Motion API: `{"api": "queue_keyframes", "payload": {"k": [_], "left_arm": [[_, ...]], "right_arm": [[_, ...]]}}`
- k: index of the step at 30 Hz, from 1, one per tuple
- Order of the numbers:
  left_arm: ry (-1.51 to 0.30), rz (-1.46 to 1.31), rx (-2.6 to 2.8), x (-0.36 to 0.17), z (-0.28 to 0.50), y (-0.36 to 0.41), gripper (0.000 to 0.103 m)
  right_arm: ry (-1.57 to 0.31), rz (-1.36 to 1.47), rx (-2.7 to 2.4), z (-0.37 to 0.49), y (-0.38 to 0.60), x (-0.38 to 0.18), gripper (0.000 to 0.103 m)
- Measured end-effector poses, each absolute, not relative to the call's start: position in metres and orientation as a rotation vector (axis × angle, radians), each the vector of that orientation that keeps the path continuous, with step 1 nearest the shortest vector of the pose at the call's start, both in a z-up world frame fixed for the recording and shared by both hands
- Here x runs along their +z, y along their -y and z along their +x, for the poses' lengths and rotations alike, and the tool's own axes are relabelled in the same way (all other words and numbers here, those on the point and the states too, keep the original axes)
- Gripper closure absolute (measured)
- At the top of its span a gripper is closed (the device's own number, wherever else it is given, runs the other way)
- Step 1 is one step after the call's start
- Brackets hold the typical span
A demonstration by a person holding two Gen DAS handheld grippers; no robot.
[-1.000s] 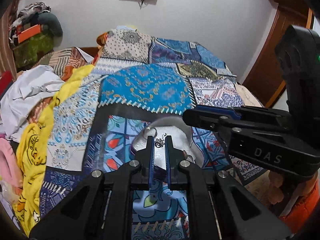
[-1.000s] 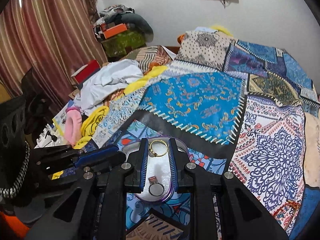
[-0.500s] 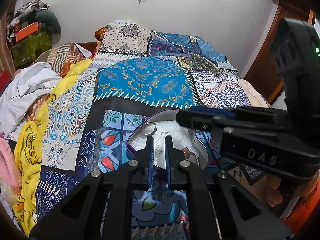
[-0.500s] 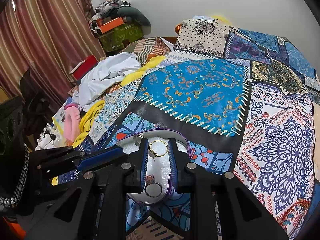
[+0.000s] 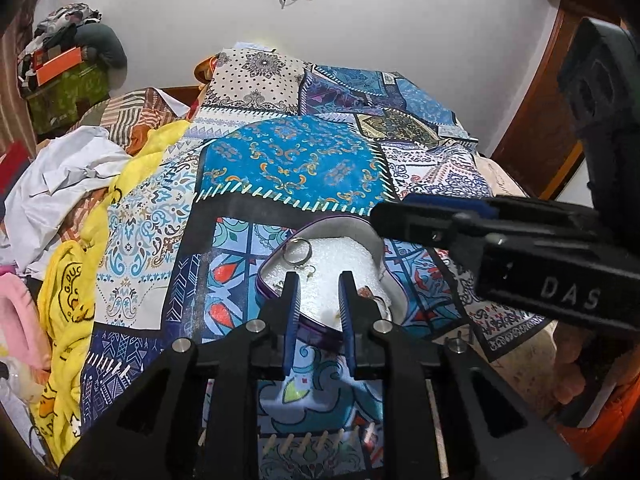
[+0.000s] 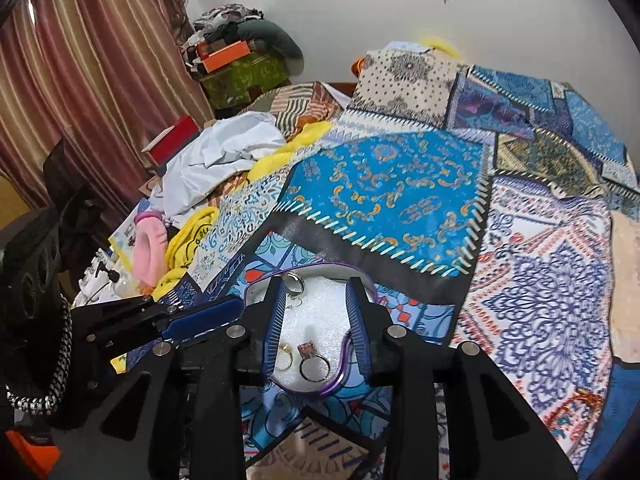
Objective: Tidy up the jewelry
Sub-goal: 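Move both open tools back toward the beaded bracelets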
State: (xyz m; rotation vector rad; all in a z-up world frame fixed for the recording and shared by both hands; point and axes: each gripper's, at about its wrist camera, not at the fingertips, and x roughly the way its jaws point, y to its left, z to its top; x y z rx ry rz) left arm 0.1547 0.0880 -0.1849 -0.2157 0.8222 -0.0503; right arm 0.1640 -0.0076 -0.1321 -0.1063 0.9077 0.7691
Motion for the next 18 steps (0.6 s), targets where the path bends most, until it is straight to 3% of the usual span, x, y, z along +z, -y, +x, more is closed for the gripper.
{"api": "queue_keyframes", "payload": {"k": [3, 13, 18], "left_arm": [[-0.815, -0.188, -0.050, -0.179, 0.149, -0.081, 0.083], [-0.784, -0.119, -0.067, -0.159, 0.142, -0.048, 0.061], [-0.785, -0.096, -0.100, -0.155, 0.144, -0.025, 0.060]], "right_arm": [[-0.885, -0.107, 0.759, 0.160, 0.015, -0.124, 0.075], [-0.828, -0.115, 0.661, 0.147, 0.061, -0.107, 0.075], [-0.817, -0.089, 0.589, 0.144, 0.099, -0.105, 0.075]]}}
